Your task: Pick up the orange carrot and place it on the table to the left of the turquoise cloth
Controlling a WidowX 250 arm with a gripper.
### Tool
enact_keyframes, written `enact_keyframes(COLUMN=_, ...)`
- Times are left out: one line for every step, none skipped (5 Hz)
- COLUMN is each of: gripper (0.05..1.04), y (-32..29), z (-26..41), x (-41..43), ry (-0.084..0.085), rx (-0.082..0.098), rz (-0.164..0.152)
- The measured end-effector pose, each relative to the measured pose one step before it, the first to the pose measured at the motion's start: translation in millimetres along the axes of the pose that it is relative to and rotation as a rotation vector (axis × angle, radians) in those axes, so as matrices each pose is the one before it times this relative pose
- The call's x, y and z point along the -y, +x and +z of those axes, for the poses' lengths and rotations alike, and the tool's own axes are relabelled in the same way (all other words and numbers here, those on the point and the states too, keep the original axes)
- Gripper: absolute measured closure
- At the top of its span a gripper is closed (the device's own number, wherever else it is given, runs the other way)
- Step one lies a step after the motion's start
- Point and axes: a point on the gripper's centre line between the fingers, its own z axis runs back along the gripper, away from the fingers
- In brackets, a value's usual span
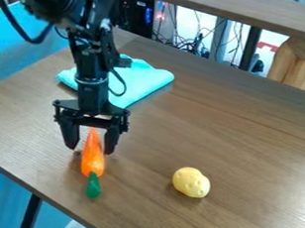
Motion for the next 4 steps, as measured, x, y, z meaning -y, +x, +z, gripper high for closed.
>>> enact_keyframes(gripper=0.135, y=2.31, z=-9.48, x=1.89, ry=-0.0154, rx=0.0198, rz=0.0341)
enact_keyframes(gripper=0.429, y=3.4, z=-1.03, x=2.68, ry=-0.0135, rx=0.0185, rz=0.0177)
enact_keyframes(gripper=0.611, y=-0.88, z=0.73, x=1.8, ry=-0.009, rx=-0.0121, rz=0.0035)
enact_keyframes(gripper=0.622, y=-12.54, z=2.48, x=-0.04, ry=-0.0042, rx=-0.0945, rz=-0.1492)
